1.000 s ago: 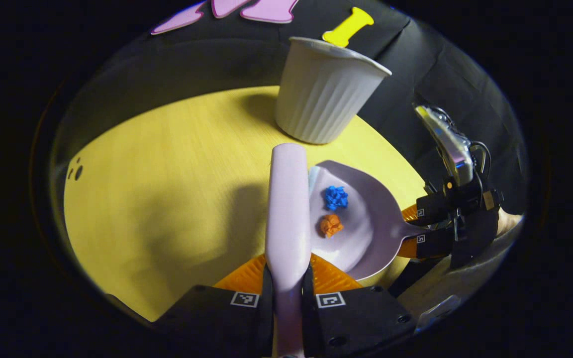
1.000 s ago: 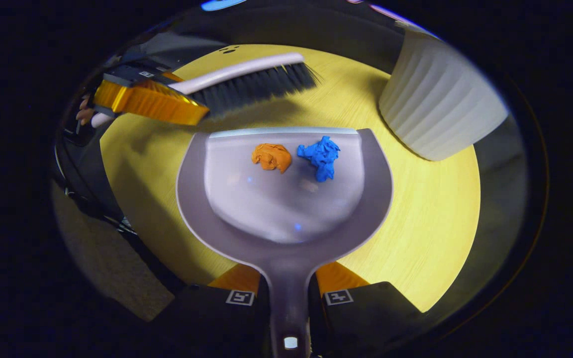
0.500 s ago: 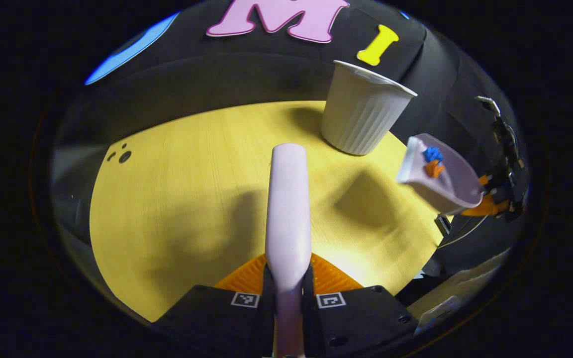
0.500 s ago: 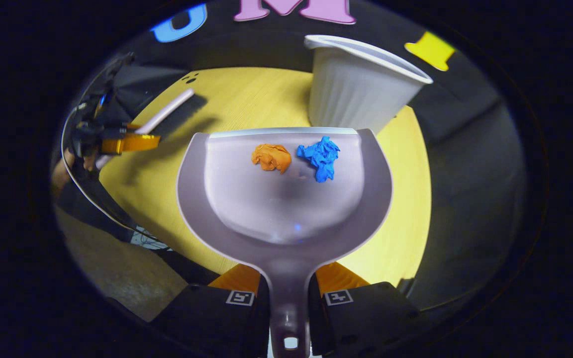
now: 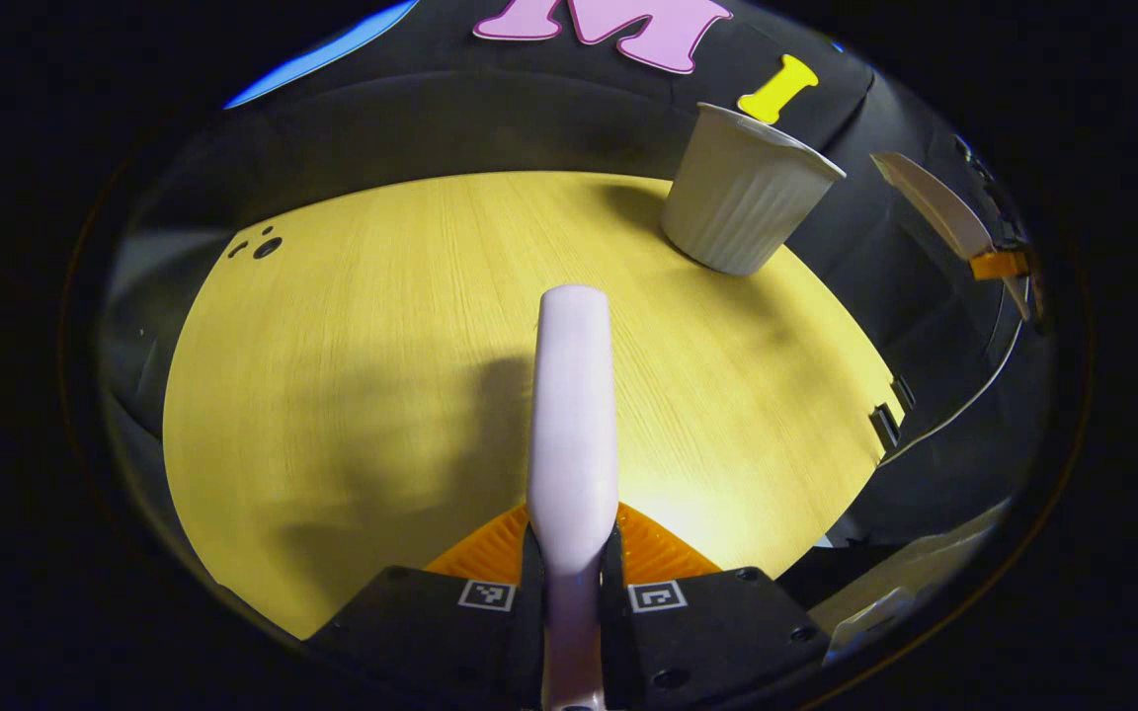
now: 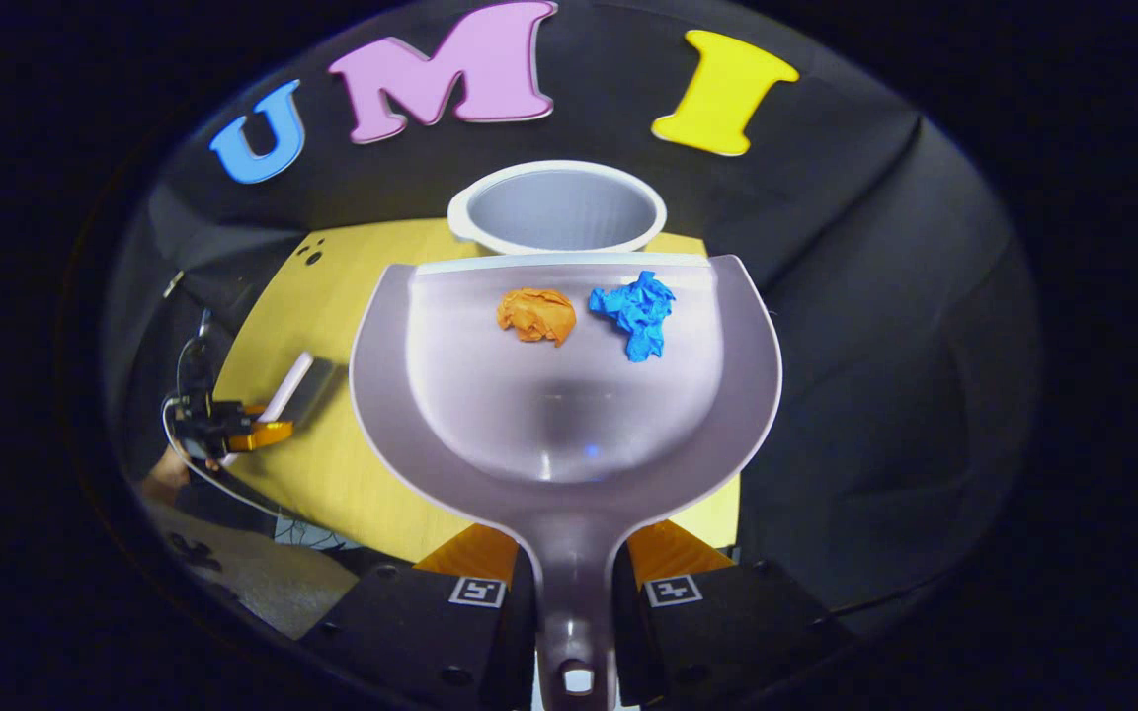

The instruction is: Pick up the small broom and dustpan from the desktop, sweep the trash into the dustpan with the broom, and then empty the trash into the garbage bin.

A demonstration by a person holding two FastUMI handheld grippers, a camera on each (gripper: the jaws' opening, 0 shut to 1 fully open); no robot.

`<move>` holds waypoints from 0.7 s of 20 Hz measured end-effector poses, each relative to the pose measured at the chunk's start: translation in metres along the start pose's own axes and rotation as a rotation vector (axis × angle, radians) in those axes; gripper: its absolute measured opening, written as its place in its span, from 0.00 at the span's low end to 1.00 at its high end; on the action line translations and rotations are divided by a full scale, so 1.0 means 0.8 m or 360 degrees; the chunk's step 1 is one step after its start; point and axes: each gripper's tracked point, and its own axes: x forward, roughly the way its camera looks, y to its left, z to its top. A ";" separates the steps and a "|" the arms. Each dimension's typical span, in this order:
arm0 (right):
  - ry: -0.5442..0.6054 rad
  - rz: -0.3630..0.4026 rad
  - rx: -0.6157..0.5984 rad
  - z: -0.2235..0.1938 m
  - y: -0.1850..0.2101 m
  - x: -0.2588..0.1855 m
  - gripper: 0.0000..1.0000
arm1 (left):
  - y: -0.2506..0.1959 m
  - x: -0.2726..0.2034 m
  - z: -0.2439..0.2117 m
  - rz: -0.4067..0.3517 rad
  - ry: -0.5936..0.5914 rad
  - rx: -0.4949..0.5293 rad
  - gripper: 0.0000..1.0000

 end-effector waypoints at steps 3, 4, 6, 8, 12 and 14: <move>-0.0031 -0.0077 0.0020 0.019 -0.012 0.008 0.36 | 0.007 -0.002 -0.007 0.0005 0.0001 -0.0007 0.27; -0.0030 -0.0112 -0.0005 0.025 -0.019 0.010 0.36 | 0.010 -0.003 -0.008 0.0010 0.0001 -0.0004 0.27; -0.0010 -0.0201 -0.0119 0.024 -0.025 0.006 0.36 | 0.015 -0.006 -0.012 0.0022 0.0002 -0.0015 0.27; 0.0041 -0.0270 -0.0234 0.017 -0.033 0.003 0.36 | 0.019 -0.007 -0.017 0.0020 0.0003 -0.0048 0.27; 0.0190 -0.0371 -0.0404 0.017 -0.047 -0.011 0.36 | 0.029 -0.004 -0.031 0.0031 0.0021 -0.0093 0.27; 0.0293 -0.0405 -0.0524 0.021 -0.055 -0.018 0.31 | 0.034 -0.005 -0.035 0.0042 0.0026 -0.0096 0.27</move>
